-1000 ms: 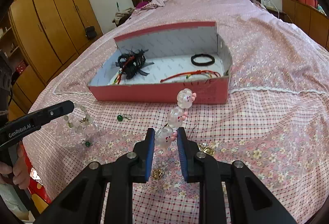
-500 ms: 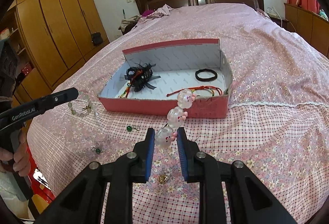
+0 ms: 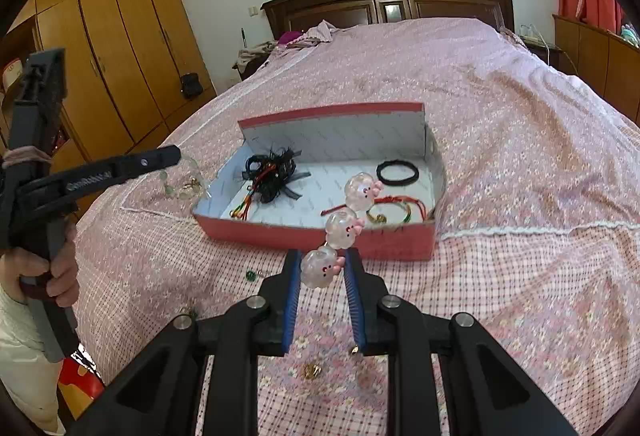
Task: Organize jewelry
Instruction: 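Carry both bracelets into the shoebox with both tools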
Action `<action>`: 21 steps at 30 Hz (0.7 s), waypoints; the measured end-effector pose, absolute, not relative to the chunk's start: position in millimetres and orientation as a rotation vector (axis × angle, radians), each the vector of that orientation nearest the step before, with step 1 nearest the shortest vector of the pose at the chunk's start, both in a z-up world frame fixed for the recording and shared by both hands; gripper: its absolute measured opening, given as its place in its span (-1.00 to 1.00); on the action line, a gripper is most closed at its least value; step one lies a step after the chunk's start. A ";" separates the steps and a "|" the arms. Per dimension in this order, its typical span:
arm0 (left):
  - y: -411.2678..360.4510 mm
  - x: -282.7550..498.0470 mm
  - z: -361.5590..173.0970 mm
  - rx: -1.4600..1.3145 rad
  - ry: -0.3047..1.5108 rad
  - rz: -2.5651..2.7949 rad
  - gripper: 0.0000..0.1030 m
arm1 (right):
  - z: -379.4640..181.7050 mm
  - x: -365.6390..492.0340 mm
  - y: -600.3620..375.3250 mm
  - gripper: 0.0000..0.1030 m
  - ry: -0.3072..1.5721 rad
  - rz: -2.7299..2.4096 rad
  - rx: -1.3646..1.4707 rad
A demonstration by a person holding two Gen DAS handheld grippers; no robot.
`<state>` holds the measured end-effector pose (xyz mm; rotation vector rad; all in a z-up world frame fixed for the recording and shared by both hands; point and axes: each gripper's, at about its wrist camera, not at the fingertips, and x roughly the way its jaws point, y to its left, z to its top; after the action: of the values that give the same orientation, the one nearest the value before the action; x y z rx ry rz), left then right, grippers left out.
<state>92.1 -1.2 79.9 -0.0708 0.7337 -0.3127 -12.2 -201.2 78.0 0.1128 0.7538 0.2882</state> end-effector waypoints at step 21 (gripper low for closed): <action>-12.6 136.3 23.7 -0.096 0.880 -0.263 -1.00 | 91.3 21.8 -206.4 -0.53 0.716 0.276 0.097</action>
<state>136.3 -12.6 23.7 -0.0964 0.8800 -0.2634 21.8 -206.4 91.3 0.0970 0.7161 0.2764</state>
